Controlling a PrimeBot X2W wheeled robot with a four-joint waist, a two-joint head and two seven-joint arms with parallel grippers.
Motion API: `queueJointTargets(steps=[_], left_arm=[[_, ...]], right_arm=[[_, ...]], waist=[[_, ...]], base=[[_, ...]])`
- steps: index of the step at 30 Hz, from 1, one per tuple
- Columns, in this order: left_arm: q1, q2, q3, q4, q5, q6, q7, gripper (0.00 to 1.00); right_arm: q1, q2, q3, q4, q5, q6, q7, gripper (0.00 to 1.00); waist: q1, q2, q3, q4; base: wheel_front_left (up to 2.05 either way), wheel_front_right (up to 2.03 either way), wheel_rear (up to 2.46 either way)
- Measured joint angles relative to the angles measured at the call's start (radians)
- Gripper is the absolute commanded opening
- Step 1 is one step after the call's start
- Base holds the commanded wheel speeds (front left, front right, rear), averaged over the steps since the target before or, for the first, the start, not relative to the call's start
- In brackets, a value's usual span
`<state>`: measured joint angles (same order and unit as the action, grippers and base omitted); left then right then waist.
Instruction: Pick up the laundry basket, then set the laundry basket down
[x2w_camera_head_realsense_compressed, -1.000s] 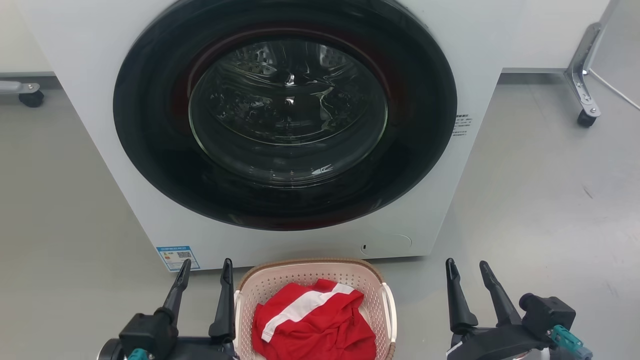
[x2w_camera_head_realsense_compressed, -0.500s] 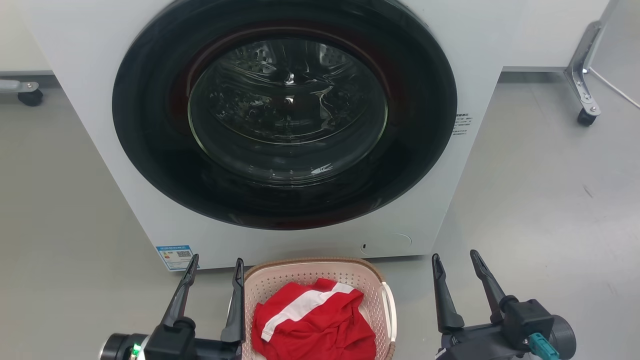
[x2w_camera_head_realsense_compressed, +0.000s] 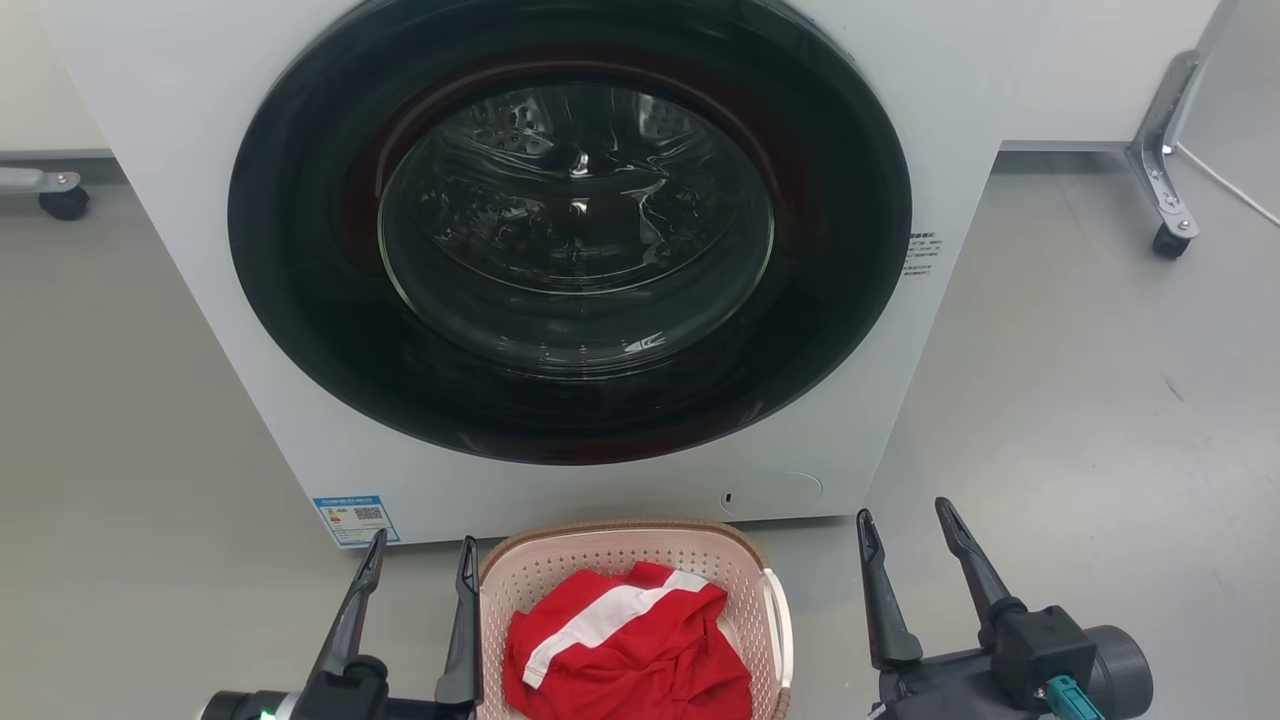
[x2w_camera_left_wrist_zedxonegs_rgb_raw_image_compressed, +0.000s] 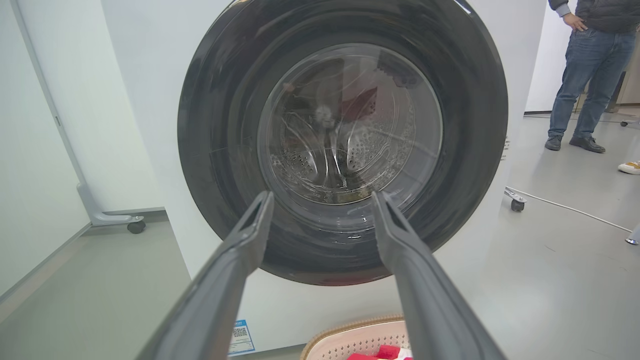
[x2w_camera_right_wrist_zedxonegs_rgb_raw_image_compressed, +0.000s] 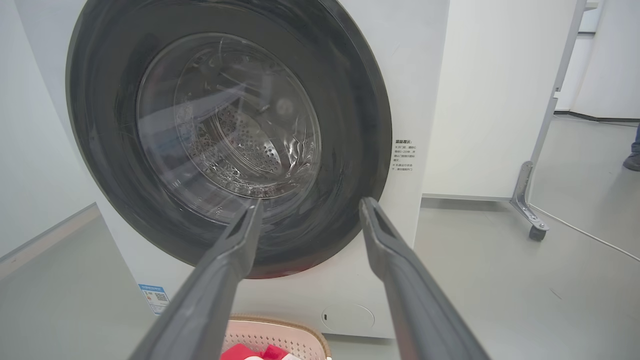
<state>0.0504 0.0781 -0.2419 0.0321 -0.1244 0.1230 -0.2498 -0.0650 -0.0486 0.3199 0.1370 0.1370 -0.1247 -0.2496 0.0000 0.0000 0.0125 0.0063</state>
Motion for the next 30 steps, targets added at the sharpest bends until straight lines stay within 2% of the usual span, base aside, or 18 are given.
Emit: queueJointTargets(steps=[30], left_arm=[[0.000,-0.008,0.007,0.011,-0.005,0.000,0.000,1.00]], right_arm=[[0.014,0.000,0.000,-0.012,0.013,0.000,0.000,1.00]], waist=[[0.0000,0.0000,0.005,0.000]], base=[[0.00,0.00,0.00]])
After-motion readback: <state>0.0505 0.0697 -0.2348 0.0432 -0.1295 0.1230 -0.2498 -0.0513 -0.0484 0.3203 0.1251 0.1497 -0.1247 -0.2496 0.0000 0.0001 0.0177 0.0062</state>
